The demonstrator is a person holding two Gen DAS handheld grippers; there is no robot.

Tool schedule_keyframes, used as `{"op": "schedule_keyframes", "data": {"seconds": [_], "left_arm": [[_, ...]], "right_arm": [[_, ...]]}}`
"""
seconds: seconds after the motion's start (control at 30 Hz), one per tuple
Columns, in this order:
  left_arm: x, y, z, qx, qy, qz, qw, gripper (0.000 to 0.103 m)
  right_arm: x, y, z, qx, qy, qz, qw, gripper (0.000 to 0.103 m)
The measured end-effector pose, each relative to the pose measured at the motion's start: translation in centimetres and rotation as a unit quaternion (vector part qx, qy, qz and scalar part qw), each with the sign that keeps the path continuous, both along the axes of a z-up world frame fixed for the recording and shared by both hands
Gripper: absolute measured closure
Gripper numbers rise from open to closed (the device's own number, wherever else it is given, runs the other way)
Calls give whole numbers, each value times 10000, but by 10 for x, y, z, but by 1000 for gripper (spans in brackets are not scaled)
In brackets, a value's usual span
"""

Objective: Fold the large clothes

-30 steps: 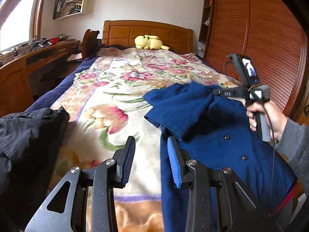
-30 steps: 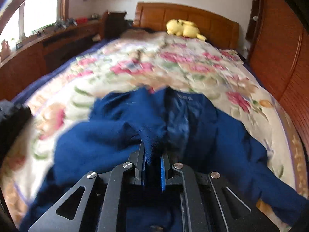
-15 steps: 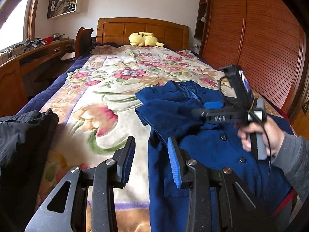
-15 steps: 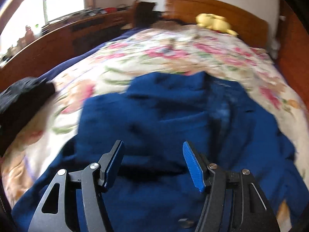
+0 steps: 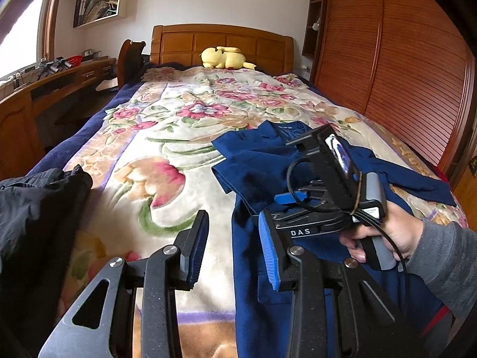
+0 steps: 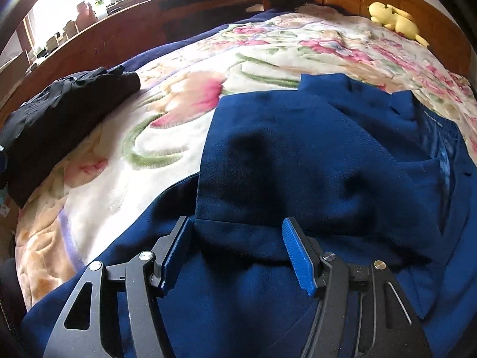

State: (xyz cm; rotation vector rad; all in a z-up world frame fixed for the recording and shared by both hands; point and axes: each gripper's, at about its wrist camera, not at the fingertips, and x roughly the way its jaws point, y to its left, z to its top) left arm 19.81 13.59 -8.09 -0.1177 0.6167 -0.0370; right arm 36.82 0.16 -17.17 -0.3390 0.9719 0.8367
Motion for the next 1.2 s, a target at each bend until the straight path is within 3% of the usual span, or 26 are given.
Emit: {"op": "schedule_keyframes", "data": {"seconds": [0.23,0.3,0.33,0.37,0.43,0.6,0.8,1.03,1.2], "left_arm": [[-1,-1,0,-4,12,-3,10000,67],[0,-1,-1,-31,30,-2,10000,67],[1,-2,-1,-70,49,-32,10000,67],[1,-4,-1,-100,54,-67,9999,67],[1,-9,0,-80,19,-120,9999,67],[7,-22,2,-63,11,-233,9997,67],[11,-39,3,17,-8,-352,9994,67],[14,-48,1,62,53,-432,9990,67],[13,-53,3,53,66,-498,9987,67]], "right_arm": [[-1,18,-7,-246,-127,-33,9996,41],[0,19,-8,-319,-263,-76,9991,59],[-1,22,-7,-420,-445,-151,9980,81],[2,19,-4,-414,-484,-210,9978,84],[6,4,10,-70,-426,-347,9985,86],[14,-60,68,704,-844,-1140,9874,87],[-1,-137,112,972,-1217,-1708,9729,87],[-44,-209,119,979,-1259,-2347,9589,87],[-74,-238,94,698,-971,-2650,9568,86]]}}
